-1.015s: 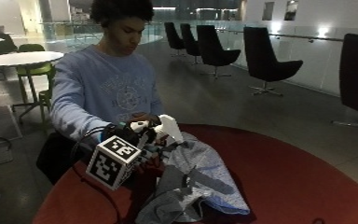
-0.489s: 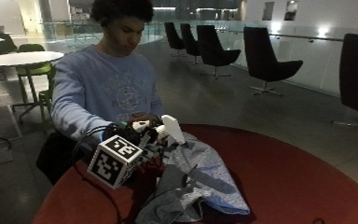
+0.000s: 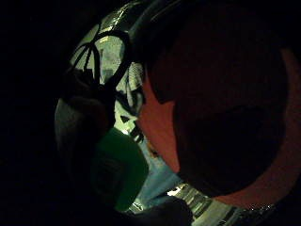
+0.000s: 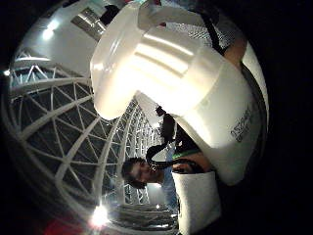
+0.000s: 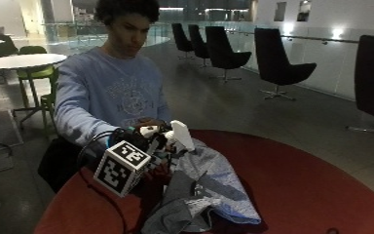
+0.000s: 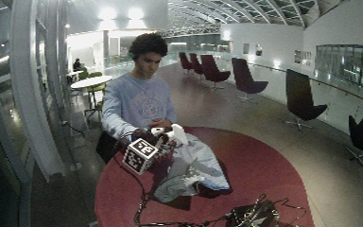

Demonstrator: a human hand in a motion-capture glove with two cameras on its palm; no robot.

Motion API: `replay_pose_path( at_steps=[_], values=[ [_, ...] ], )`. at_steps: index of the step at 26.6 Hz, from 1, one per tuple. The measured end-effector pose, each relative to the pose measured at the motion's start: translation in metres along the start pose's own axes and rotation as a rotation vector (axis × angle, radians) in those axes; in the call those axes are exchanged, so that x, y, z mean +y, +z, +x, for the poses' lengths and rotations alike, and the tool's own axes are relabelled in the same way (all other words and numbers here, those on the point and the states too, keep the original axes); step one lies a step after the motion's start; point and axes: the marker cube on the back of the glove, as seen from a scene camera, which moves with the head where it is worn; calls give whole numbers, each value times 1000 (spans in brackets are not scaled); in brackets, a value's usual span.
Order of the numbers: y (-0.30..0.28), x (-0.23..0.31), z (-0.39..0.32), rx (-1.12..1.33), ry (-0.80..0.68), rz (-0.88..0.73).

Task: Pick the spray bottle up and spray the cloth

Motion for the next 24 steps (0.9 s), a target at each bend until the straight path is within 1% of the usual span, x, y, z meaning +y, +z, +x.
replay_pose_path(
  at_steps=[11, 14, 19, 24],
  values=[
    [5, 0, 1, -15, -16, -10],
    [9, 1, 1, -30, -44, -5],
    [21, 5, -6, -46, -155, 70],
    [41, 14, -21, -70, -340, 150]
  ],
)
